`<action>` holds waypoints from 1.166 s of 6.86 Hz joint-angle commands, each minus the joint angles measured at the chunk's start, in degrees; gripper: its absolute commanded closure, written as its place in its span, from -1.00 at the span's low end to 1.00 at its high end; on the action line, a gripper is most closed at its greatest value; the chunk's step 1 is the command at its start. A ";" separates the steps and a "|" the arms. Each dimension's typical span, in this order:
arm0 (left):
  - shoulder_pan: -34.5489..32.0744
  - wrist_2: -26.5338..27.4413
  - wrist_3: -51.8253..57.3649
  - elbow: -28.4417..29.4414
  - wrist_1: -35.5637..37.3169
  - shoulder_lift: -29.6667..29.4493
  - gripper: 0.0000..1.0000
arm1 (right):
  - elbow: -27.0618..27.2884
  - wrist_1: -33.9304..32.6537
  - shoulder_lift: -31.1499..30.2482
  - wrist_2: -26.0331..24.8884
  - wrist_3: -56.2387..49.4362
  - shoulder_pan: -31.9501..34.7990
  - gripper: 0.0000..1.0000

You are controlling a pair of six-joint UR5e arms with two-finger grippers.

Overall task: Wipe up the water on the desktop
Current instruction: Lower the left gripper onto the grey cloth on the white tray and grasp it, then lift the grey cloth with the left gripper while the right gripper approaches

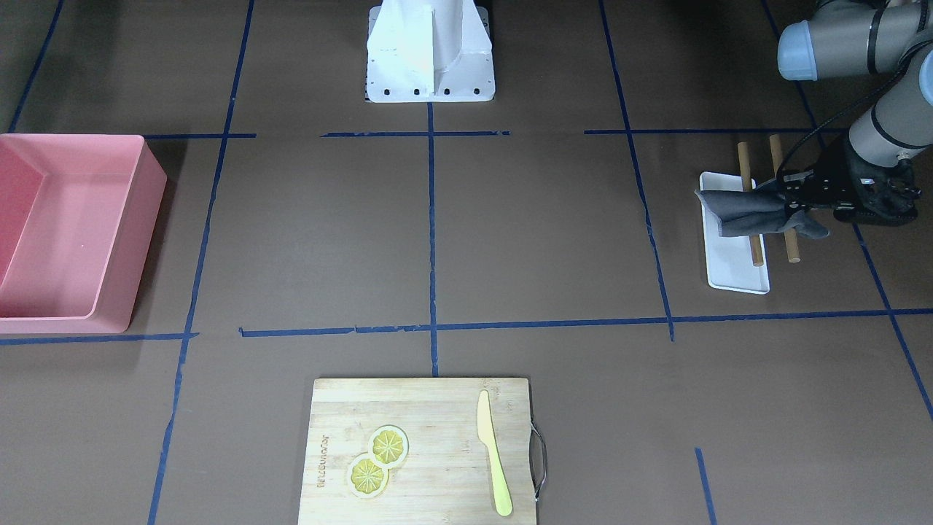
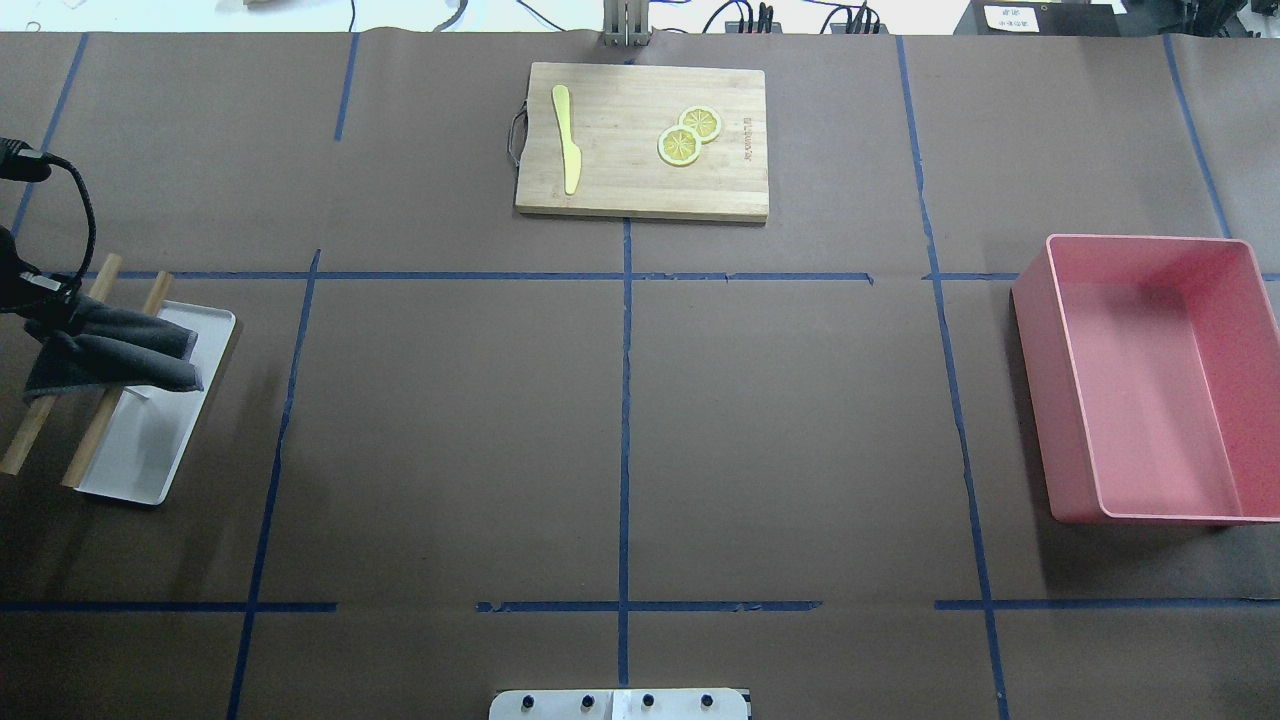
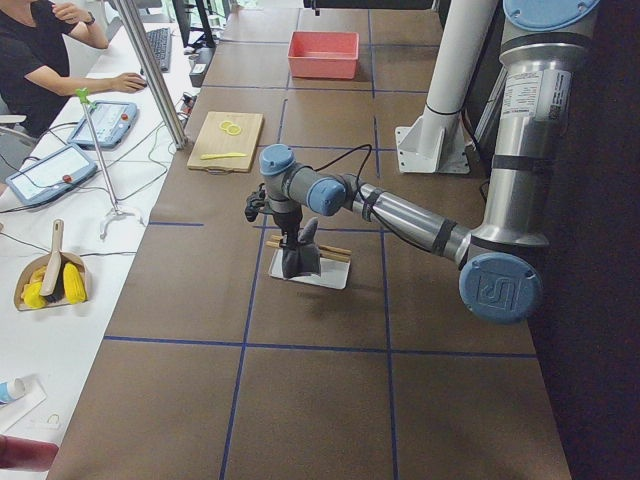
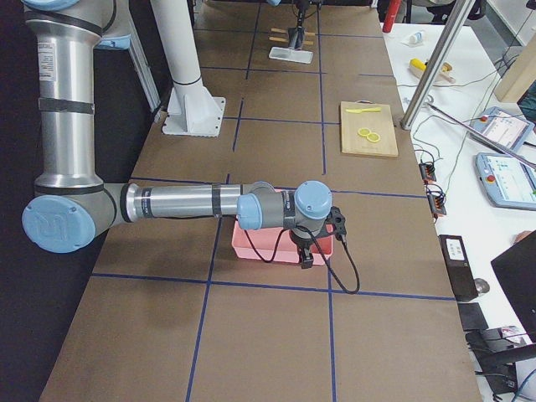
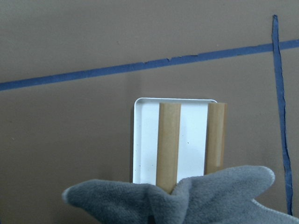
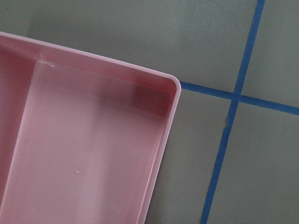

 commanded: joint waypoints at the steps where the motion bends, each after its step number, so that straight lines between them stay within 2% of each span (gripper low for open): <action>1: -0.02 0.61 -2.84 -1.68 -0.04 -0.22 1.00 | 0.09 0.00 0.17 0.09 0.10 -0.10 -1.00; 2: 0.16 0.35 -7.91 -5.43 0.05 -0.48 1.00 | 1.22 0.09 0.78 0.09 0.79 -0.71 -1.00; 3: 0.25 0.09 -12.92 -8.17 0.22 -1.70 1.00 | 3.23 0.09 1.66 0.09 6.02 -2.37 -1.00; 5: 0.94 -4.11 -27.84 -8.64 0.23 -10.46 1.00 | 11.12 0.18 3.51 0.00 18.07 -9.56 -1.00; 6: 5.74 -4.31 -37.57 -8.55 0.05 -15.81 1.00 | 13.86 1.39 5.60 -0.09 23.33 -13.51 -1.00; 7: 10.57 -3.70 -47.33 -7.59 0.13 -21.43 1.00 | 13.89 9.50 6.84 -0.96 31.22 -17.99 -1.00; 8: 13.40 -1.43 -53.60 -6.45 0.05 -25.23 1.00 | 13.97 18.89 8.25 -7.84 41.39 -23.95 -1.00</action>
